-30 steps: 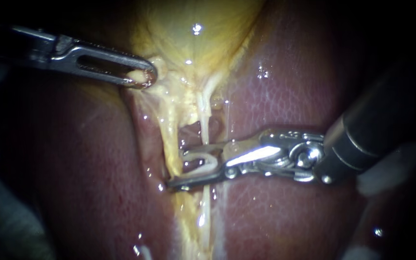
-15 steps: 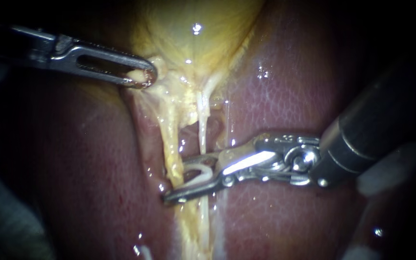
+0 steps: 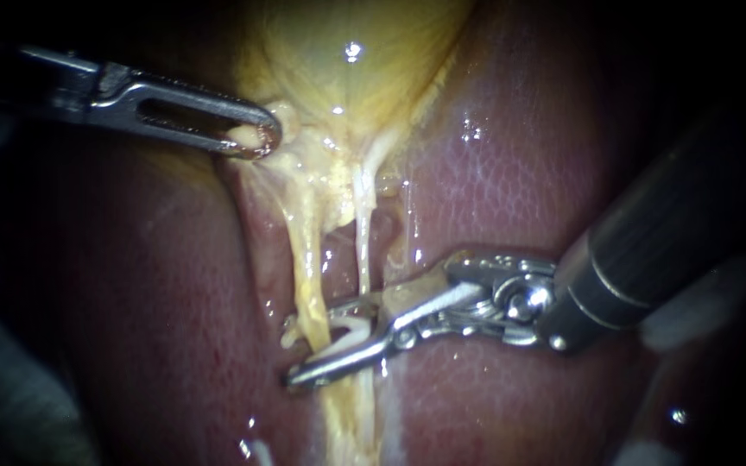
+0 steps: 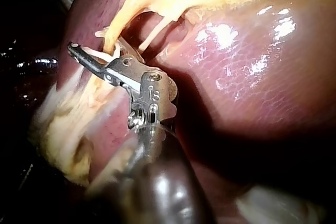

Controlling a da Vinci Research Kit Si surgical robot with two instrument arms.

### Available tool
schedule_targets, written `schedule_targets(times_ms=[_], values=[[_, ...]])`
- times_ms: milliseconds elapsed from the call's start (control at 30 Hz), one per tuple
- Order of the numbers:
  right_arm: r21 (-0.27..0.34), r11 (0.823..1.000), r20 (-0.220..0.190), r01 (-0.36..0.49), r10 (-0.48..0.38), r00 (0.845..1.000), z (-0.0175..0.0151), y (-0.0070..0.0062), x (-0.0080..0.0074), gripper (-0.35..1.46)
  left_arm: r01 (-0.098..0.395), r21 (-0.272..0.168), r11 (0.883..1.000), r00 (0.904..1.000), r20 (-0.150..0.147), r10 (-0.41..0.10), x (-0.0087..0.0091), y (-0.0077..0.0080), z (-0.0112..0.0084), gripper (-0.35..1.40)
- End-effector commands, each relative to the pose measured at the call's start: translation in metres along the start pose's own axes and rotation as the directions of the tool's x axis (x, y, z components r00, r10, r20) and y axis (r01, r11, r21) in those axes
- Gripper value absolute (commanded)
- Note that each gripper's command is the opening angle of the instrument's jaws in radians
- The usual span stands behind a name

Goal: Clipping first clip left tube

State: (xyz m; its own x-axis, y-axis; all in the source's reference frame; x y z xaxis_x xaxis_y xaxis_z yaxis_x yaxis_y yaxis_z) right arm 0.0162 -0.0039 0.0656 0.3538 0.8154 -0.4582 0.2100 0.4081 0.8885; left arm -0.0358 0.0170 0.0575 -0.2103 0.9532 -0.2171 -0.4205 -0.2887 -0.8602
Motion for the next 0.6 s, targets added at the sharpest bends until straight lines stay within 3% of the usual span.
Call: schedule_targets(times_ms=[33, 600], values=[[0.003, 1.0, -0.007, 0.001, -0.001, 1.0, 0.0, 0.0, 0.0, 0.49, 0.0, 0.0, 1.0, 1.0, 0.0, 0.0, 0.0, 0.0, 0.0, -0.35], [0.009, 1.0, -0.021, 0.001, -0.001, 1.0, 0.0014, 0.0004, 0.0006, 0.49, 0.0, 0.0, 1.0, 1.0, 0.0, 0.0, 0.0, 0.0, 0.0, -0.35]])
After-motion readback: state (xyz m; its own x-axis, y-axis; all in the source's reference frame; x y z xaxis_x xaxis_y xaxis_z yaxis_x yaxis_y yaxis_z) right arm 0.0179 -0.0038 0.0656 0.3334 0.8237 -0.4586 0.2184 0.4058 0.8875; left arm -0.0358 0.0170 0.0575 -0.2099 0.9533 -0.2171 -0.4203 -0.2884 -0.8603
